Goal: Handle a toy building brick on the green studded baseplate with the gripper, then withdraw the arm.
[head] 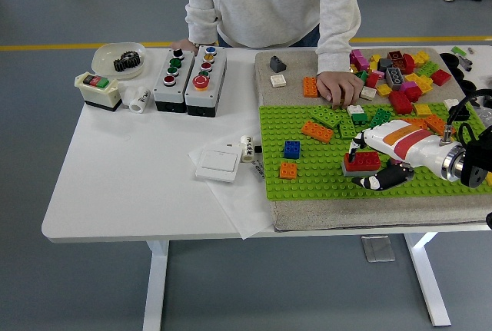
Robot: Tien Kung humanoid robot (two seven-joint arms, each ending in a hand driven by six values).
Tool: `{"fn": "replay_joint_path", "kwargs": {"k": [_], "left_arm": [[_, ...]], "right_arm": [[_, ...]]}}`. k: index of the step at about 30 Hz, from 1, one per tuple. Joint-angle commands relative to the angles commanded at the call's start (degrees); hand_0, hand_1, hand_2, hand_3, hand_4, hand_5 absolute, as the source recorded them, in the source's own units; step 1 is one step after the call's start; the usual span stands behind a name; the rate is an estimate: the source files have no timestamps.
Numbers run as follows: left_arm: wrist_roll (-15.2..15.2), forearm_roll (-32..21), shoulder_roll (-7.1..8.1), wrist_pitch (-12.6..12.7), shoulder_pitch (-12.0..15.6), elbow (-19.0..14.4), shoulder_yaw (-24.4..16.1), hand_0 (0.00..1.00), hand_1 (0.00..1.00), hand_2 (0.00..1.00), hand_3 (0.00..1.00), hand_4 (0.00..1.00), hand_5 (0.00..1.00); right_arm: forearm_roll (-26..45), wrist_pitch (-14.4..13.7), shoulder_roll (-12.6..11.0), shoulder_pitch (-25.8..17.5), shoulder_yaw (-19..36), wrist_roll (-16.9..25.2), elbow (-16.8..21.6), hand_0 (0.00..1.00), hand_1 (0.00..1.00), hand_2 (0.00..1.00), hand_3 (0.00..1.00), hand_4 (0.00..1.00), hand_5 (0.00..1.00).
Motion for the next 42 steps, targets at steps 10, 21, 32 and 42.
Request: {"fn": "replay_joint_path", "kwargs": {"k": [10, 21, 32, 42], "left_arm": [[-0.04, -0.21, -0.02, 0.04, -0.09, -0.01, 0.12, 0.801, 0.843, 0.824, 0.706, 0.784, 0.645], [-0.03, -0.12, -0.06, 0.06, -0.14, 0.00, 0.04, 0.801, 0.844, 0.824, 0.705, 0.782, 0.642], [-0.06, -0.23, -0.09, 0.11, -0.23, 0.00, 0.08, 0.801, 0.844, 0.825, 0.706, 0.782, 0.641], [-0.01, -0.26, -0.13, 0.12, -0.20, -0.02, 0.09, 0.801, 0.844, 0.825, 0.704, 0.782, 0.641]], "right_arm": [[-0.26, -0.32, 0.60, 0.02, -0.70, -0.02, -1.97, 0.692, 0.692, 0.723, 0.580, 0.778, 0.430], [-0.65, -0.91, 1.14, 0.30, -1.62, -0.09, -3.59, 0.691, 0.693, 0.721, 0.579, 0.781, 0.431], [-0.74, -0.90, 1.66, 0.31, -1.96, -0.33, -5.00, 0.693, 0.693, 0.720, 0.580, 0.785, 0.432], [-0.92, -0.96, 1.87, 0.12, -2.12, -0.57, -6.04, 0.693, 0.693, 0.720, 0.580, 0.785, 0.433]]}}
